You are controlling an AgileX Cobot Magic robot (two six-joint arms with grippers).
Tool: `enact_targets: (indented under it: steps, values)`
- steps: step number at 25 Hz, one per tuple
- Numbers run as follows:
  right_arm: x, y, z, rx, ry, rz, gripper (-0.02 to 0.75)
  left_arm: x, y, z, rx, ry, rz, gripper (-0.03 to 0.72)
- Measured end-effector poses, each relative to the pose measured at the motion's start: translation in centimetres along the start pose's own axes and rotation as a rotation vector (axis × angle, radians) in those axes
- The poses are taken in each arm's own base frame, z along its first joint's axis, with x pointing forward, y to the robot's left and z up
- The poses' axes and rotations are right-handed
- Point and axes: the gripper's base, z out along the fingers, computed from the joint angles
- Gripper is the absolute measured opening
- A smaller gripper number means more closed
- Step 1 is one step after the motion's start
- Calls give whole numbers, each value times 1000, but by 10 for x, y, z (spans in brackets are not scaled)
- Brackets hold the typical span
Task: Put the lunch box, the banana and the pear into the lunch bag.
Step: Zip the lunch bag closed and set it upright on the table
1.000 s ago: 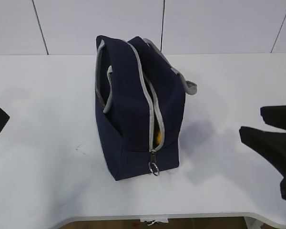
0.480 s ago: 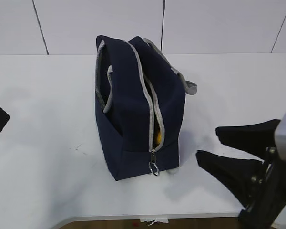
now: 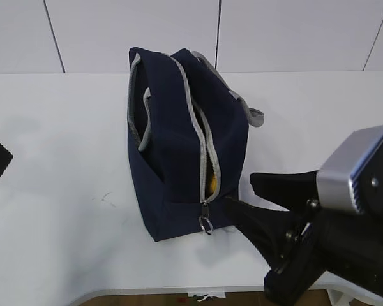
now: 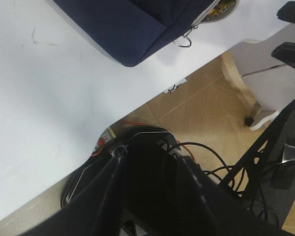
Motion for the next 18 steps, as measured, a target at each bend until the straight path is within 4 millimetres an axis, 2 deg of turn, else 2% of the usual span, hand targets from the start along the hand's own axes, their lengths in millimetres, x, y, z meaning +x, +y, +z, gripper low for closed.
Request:
enact_targets:
  steps: [7, 18]
  values:
    - [31, 0, 6, 3, -33, 42, 388, 0, 0, 0, -3, 1, 1, 261]
    - [61, 3, 32, -5, 17, 53, 388, 0, 1, 0, -10, 3, 4, 253]
